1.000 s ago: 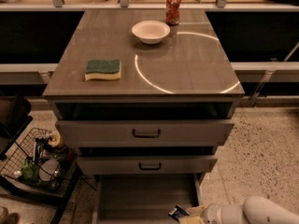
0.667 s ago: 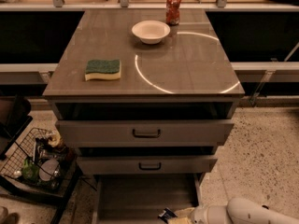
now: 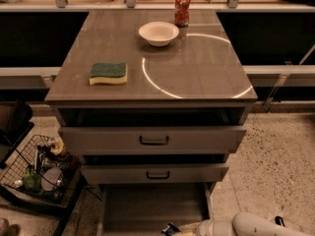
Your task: Place rxbar blueberry into bottom drawer
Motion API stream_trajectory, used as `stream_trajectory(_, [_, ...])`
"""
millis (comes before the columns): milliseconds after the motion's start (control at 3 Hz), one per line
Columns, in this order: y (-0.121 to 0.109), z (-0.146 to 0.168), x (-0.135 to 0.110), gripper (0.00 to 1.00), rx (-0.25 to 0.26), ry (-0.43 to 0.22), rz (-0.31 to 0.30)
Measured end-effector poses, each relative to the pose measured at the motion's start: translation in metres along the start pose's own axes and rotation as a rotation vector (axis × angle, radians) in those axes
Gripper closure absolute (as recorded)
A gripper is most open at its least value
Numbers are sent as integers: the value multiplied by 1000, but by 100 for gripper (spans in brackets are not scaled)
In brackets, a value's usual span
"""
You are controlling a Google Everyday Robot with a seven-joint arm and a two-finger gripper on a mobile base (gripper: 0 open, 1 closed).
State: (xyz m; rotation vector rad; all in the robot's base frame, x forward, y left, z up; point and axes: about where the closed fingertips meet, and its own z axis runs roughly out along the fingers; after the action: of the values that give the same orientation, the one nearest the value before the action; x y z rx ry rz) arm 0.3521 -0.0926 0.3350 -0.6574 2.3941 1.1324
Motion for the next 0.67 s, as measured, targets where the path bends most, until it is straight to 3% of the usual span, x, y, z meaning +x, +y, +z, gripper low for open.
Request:
stream_trajectory(333, [-13,36,-24,100,-23,-24,-28])
stream_trajectory(667, [-32,77,-43,100,-84,-60,-54])
